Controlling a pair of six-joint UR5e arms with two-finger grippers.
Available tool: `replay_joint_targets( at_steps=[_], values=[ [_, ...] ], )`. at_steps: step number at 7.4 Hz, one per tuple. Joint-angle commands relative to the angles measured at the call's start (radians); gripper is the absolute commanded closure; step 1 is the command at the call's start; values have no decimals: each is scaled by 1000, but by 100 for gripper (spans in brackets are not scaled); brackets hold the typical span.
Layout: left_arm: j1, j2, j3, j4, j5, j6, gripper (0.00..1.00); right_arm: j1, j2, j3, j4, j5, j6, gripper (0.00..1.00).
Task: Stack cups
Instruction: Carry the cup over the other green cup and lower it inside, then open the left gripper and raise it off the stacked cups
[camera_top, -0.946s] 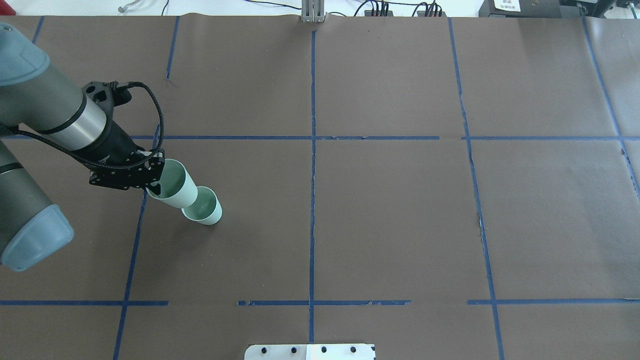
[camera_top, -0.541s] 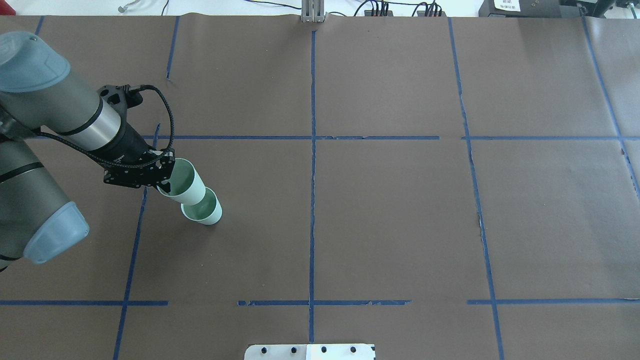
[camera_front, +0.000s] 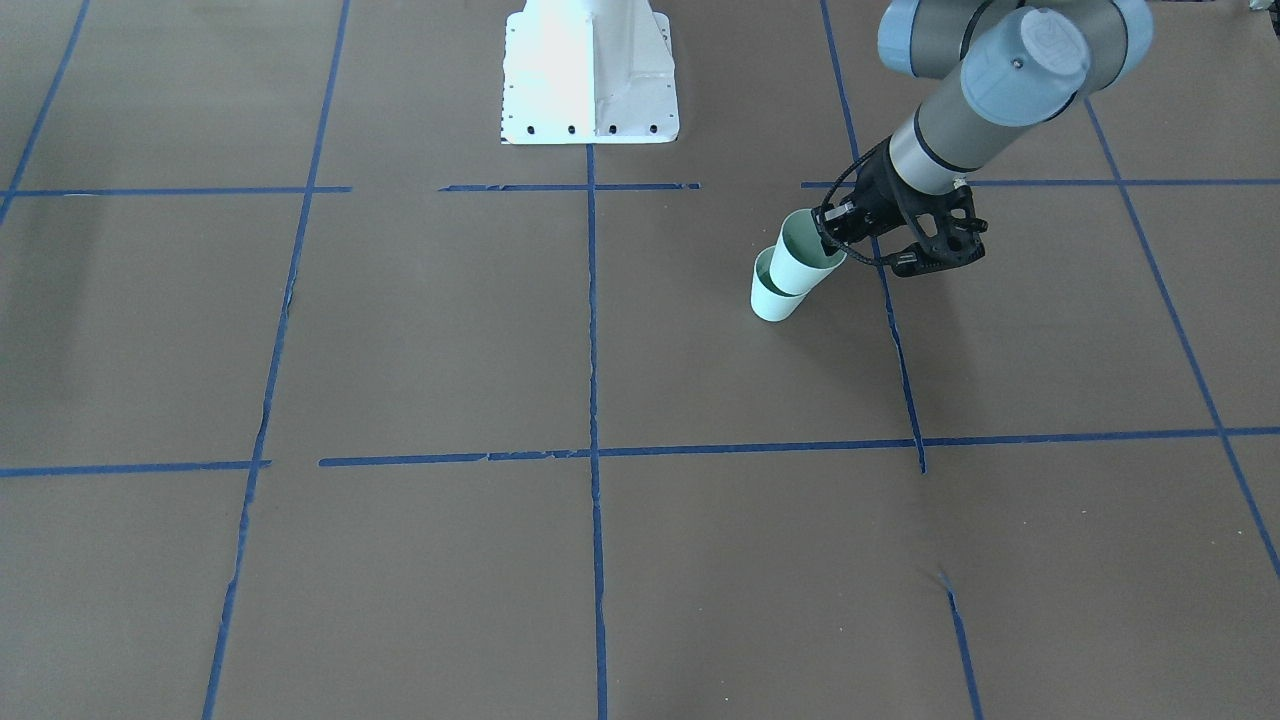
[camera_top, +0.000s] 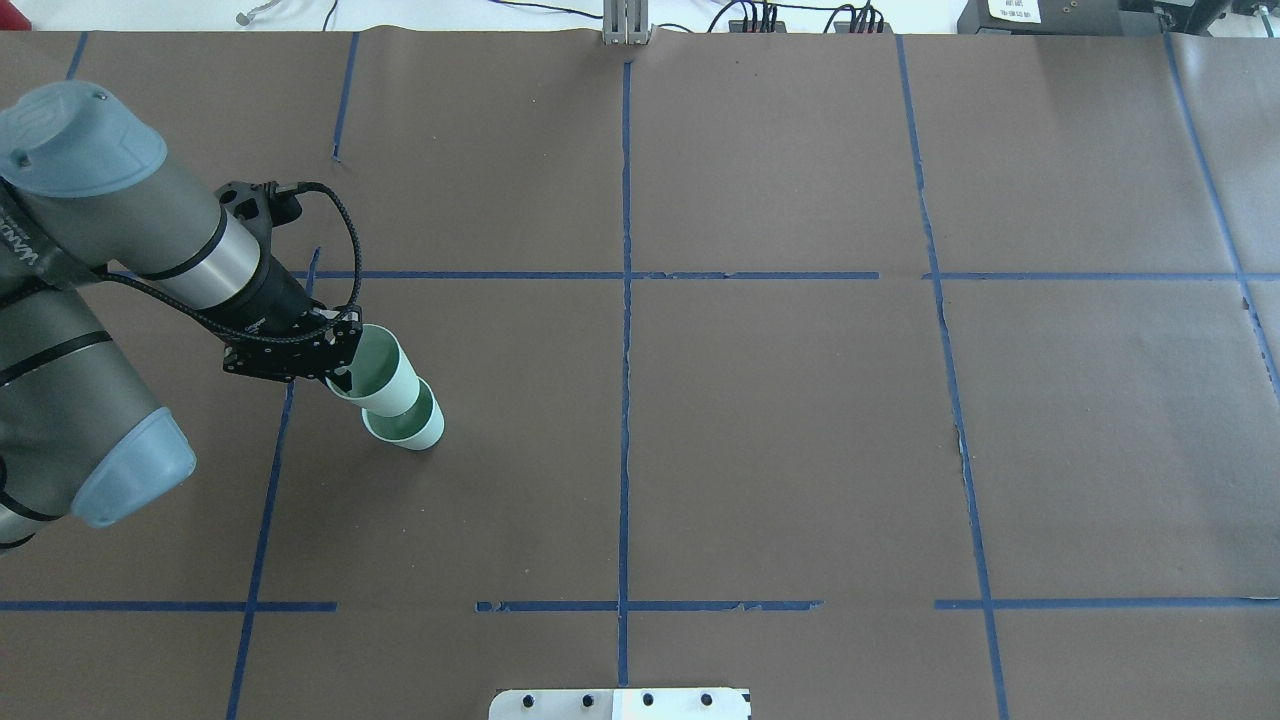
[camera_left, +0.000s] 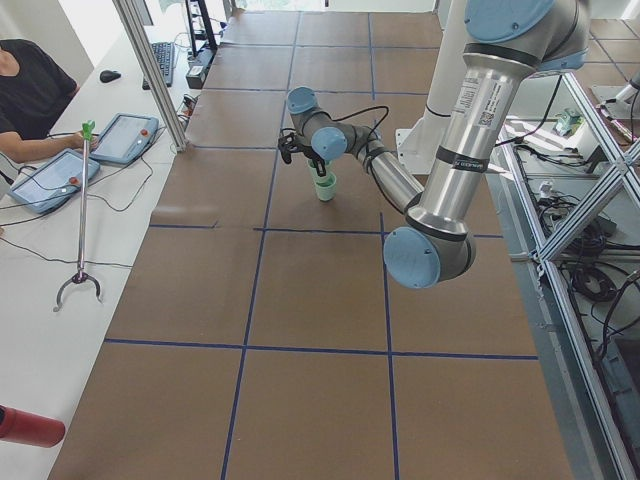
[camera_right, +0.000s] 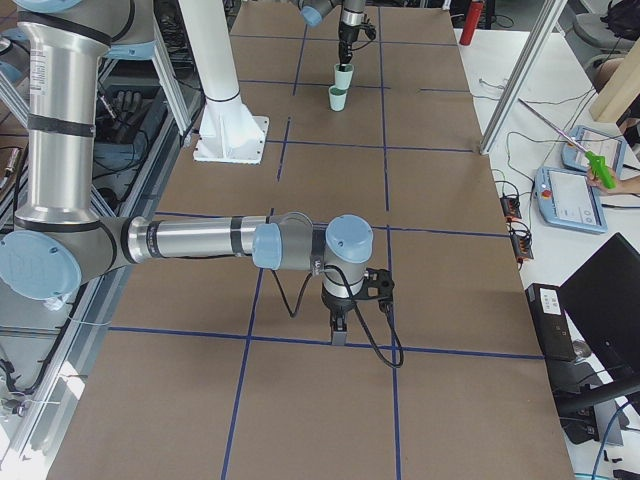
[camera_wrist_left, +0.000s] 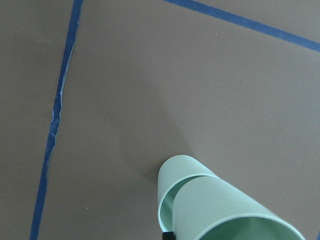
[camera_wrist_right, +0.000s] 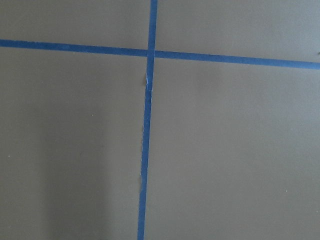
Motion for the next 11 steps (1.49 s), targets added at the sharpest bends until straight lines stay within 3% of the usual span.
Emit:
replay_joint_targets(
  at_steps=[1, 2, 3, 4, 7, 11],
  values=[
    [12, 0, 7, -10, 0, 1, 100, 0, 0, 0, -1, 0, 0, 0],
    [14, 0, 9, -10, 0, 1, 100, 0, 0, 0, -1, 0, 0, 0],
    [13, 0, 13, -13, 0, 7, 25, 0, 0, 0, 1, 0, 0, 0],
    [13, 3, 12, -32, 0, 5, 0, 0, 0, 0, 1, 0, 0, 0],
    [-10, 13, -73, -27, 2, 14, 0, 0, 0, 0, -1, 0, 0, 0],
    [-290, 106, -62, 0, -4, 427, 0, 0, 0, 0, -1, 0, 0, 0]
  ],
)
